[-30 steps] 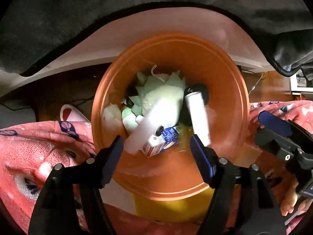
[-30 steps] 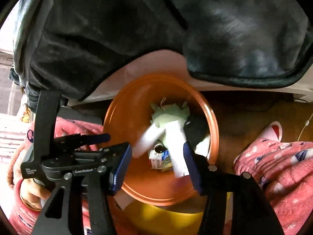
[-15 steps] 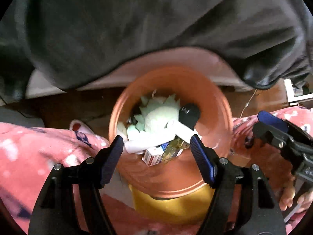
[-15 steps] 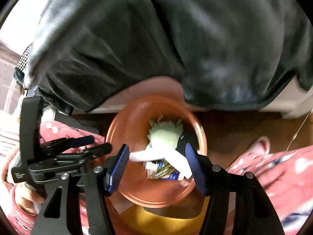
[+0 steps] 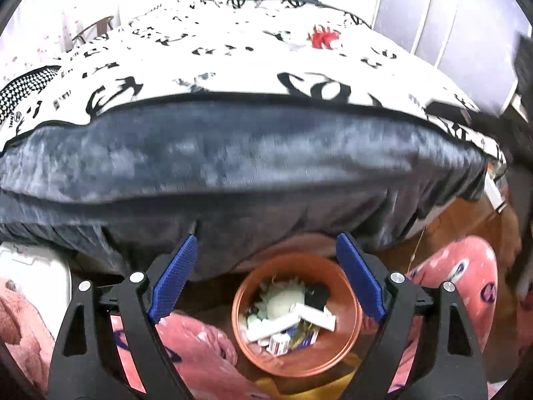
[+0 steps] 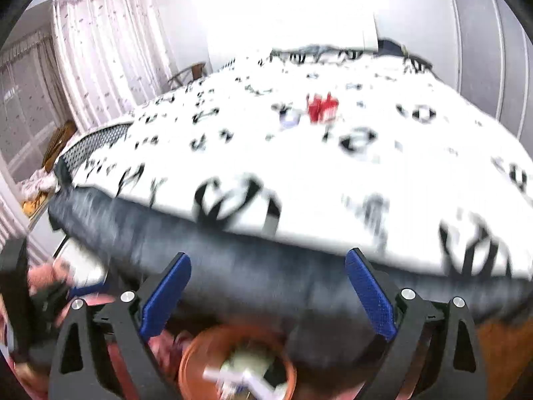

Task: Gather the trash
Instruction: 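Move the right tool to the bed and grasp the red knitted ornament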

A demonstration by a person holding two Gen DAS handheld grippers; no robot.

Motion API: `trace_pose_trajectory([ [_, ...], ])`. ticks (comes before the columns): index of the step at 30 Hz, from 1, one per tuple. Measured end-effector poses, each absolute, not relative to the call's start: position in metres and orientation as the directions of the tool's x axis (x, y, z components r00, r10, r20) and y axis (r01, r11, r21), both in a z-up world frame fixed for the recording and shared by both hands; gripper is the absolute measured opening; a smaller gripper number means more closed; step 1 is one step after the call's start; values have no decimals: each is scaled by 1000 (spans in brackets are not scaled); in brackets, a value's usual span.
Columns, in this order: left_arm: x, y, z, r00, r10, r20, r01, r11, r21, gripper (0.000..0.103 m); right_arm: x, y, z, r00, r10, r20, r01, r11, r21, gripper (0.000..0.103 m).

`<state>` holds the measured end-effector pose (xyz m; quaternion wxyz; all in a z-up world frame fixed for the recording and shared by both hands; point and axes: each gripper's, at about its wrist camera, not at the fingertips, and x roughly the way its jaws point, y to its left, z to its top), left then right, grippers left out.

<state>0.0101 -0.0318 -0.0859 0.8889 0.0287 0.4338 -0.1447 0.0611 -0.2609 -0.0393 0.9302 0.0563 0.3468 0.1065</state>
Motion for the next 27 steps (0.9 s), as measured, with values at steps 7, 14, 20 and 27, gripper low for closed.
trace_pose_trajectory([
  [7, 28, -21, -75, 599, -224, -769, 250, 964, -86, 84, 214, -276, -16, 721, 94, -686, -67, 996, 67, 92],
  [14, 49, -9, -77, 588, -218, -779, 218, 970, -107, 84, 327, -264, -37, 662, -40, -748, 4, 999, -50, 92],
  [20, 59, -5, -78, 579, -215, -786, 204, 972, -115, 84, 372, -271, -66, 571, -53, -819, 73, 997, -14, 68],
  [27, 66, -12, -73, 582, -223, -782, 224, 968, -109, 84, 342, -290, -52, 623, 53, -781, 54, 992, 111, 29],
])
